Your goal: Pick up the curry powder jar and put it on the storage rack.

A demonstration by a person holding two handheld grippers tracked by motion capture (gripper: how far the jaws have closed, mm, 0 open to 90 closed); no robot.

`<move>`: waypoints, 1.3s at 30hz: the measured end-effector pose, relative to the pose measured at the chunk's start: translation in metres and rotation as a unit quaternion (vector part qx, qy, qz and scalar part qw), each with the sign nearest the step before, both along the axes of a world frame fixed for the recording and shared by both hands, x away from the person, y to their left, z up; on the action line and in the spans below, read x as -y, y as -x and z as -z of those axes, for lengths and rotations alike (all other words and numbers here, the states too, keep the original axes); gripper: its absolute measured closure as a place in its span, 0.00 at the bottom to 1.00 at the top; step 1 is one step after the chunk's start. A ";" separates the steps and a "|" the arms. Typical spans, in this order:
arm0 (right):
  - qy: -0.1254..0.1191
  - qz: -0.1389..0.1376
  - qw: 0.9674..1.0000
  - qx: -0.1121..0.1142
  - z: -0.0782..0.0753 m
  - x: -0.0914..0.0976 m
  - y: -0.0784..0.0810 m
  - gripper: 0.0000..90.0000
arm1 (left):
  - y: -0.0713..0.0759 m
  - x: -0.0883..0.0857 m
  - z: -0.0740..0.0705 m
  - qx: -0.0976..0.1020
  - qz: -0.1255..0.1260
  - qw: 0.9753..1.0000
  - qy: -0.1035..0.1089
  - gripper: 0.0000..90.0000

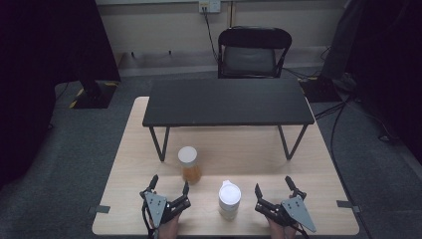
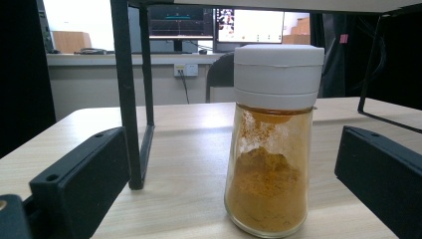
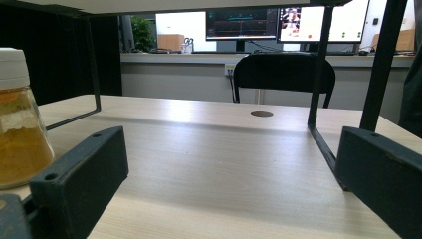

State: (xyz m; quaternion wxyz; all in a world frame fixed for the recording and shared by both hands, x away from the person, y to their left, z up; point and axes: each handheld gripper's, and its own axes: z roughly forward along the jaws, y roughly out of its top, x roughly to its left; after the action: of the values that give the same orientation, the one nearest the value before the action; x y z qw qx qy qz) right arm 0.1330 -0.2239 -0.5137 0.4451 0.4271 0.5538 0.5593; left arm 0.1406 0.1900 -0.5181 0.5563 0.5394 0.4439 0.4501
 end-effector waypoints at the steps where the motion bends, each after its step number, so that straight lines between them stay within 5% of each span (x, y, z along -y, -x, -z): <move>1: 0.000 0.000 1.000 0.000 0.000 0.000 0.000 0.00 | 0.000 0.000 0.000 0.000 0.000 1.000 0.000 0.01; 39: -0.001 0.007 1.000 0.003 0.001 -0.002 0.001 0.00 | -0.001 -0.002 0.000 0.000 0.007 1.000 0.000 0.00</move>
State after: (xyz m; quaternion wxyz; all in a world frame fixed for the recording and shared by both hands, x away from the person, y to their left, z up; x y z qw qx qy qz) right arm 0.1321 -0.2215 -0.5147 0.4503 0.4301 0.5491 0.5575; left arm 0.1413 0.1925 -0.5181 0.5598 0.5425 0.4397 0.4462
